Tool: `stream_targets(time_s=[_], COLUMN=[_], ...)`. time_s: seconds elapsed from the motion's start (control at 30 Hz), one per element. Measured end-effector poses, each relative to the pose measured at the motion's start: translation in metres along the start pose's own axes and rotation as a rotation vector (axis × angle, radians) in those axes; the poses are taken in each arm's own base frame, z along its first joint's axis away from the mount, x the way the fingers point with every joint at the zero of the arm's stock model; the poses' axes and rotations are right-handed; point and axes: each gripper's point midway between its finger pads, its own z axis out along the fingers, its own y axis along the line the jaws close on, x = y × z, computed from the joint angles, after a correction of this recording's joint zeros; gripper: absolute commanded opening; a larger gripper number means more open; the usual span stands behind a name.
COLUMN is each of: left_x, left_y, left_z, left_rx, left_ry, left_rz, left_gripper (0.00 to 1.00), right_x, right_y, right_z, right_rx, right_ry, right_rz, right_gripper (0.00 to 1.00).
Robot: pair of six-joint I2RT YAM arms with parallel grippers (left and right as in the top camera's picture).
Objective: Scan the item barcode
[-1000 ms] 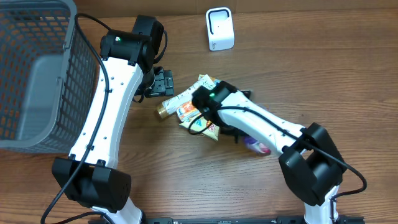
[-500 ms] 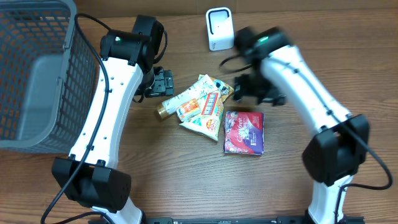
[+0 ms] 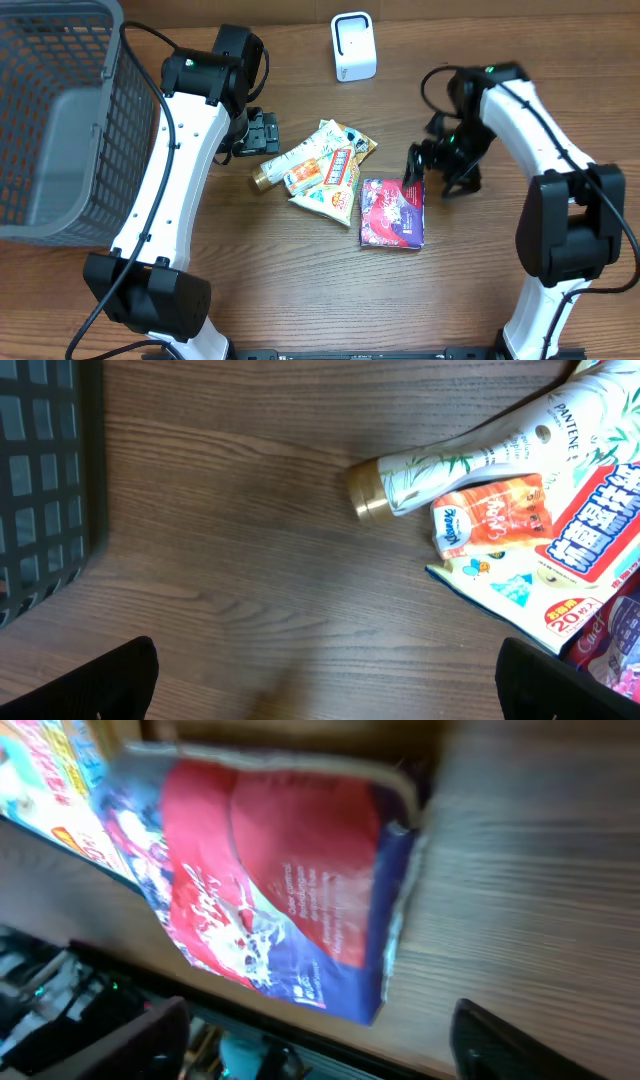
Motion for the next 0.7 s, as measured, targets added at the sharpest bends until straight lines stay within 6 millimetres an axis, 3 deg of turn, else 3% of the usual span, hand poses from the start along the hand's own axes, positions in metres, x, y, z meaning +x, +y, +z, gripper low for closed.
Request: stream_targets(time_s=[0.07, 0.2, 0.4, 0.47, 0.7], left_x=[0.0, 0.0, 0.0, 0.0, 0.0], left_y=[0.0, 0.0, 0.0, 0.0, 0.0], left_z=[0.0, 0.0, 0.0, 0.0, 0.0], left_rx=[0.0, 0.0, 0.0, 0.0, 0.0], left_ry=[0.0, 0.0, 0.0, 0.0, 0.0], left_rz=[0.0, 0.0, 0.0, 0.0, 0.0], left_gripper=[1.0, 1.0, 1.0, 1.0, 1.0], right_x=[0.004, 0.011, 0.019, 0.026, 0.057], right_y=[0.001, 0.0, -0.006, -0.008, 0.004], right_z=[0.011, 0.021, 0.025, 0.018, -0.035], right_rx=[-0.028, -0.057, -0.031, 0.004, 0.057], right_ry=[0.023, 0.056, 0.071, 0.048, -0.162], right_rz=[-0.009, -0.007, 0.042, 0.051, -0.021], right_gripper=[0.78, 0.66, 0.71, 0.74, 0.77])
